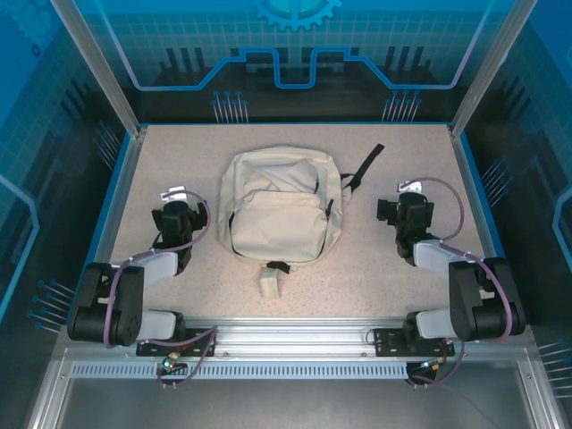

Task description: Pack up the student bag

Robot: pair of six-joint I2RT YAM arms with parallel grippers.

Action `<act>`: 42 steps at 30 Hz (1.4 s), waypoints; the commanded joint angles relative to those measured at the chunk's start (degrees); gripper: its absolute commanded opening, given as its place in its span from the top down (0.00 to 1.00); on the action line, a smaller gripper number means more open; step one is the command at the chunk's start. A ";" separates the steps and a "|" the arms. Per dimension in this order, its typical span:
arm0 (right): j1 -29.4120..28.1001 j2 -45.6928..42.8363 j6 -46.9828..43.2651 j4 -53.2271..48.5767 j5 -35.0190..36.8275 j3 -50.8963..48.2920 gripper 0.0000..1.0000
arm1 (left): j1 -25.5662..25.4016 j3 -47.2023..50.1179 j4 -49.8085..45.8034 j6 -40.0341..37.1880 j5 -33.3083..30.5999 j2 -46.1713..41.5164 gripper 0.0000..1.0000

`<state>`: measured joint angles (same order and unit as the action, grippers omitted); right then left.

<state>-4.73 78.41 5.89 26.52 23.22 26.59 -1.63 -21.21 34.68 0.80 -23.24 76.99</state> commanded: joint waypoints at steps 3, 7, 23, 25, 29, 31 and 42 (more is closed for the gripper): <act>-0.24 2.16 -2.66 14.02 -6.18 -2.90 0.00 | 0.58 2.89 8.54 -1.29 11.31 -3.19 0.01; -0.27 4.29 -2.79 15.37 -7.12 -2.53 0.00 | 0.57 2.79 13.85 0.34 12.76 0.14 0.01; -0.45 6.52 -4.01 22.13 -9.04 -5.29 0.00 | 0.32 0.69 20.49 1.39 8.60 11.75 0.01; -0.82 7.02 -4.05 21.74 -8.18 -4.93 0.00 | 0.31 0.83 20.76 1.38 8.68 11.81 0.01; -0.97 7.58 -4.05 20.77 -7.76 -3.98 0.00 | 0.31 0.48 20.29 0.94 9.83 11.92 0.01; -0.82 7.70 -3.82 19.79 -7.58 -3.43 0.00 | 0.12 0.47 20.40 0.49 10.13 12.02 0.01; -0.81 7.72 -3.74 19.44 -7.67 -3.30 0.00 | -0.31 -0.06 19.47 0.13 10.12 12.04 0.01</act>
<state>-4.89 85.52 2.50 45.01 15.11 22.13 -1.67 -20.16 53.89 1.37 -13.63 88.68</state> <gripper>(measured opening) 0.997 0.988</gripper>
